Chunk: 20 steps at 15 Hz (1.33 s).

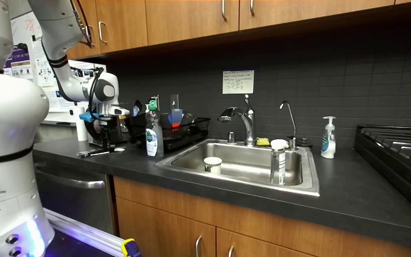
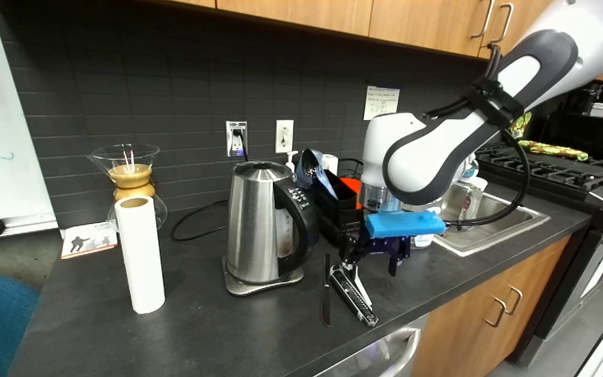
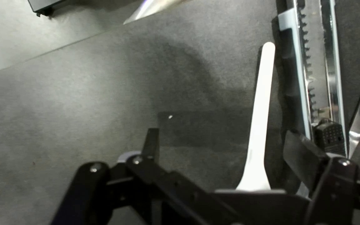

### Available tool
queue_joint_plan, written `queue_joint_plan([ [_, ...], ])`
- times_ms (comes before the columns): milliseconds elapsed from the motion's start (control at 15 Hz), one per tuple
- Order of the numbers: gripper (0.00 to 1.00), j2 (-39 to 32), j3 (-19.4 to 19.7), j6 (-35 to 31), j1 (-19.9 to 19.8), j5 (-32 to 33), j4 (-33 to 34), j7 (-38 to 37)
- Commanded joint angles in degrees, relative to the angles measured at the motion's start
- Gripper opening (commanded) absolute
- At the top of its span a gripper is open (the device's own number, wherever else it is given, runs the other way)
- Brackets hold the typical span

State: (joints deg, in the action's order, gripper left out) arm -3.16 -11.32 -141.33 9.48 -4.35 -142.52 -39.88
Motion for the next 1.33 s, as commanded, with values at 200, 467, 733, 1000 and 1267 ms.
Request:
queue_joint_plan([
  [200,1.0,-2.58,1.3,1.55,0.96,2.5,1.91,-3.6],
  [467,0.74,-2.91,1.43,1.53,1.14,1.95,1.9,-3.31],
  [733,0.46,-2.48,1.39,1.91,1.61,2.17,2.6,-3.39],
  [1000,0.15,-2.38,1.39,1.98,1.84,2.03,2.91,-3.23],
  [1267,0.01,-1.67,1.34,1.91,1.92,1.92,2.57,-3.09],
])
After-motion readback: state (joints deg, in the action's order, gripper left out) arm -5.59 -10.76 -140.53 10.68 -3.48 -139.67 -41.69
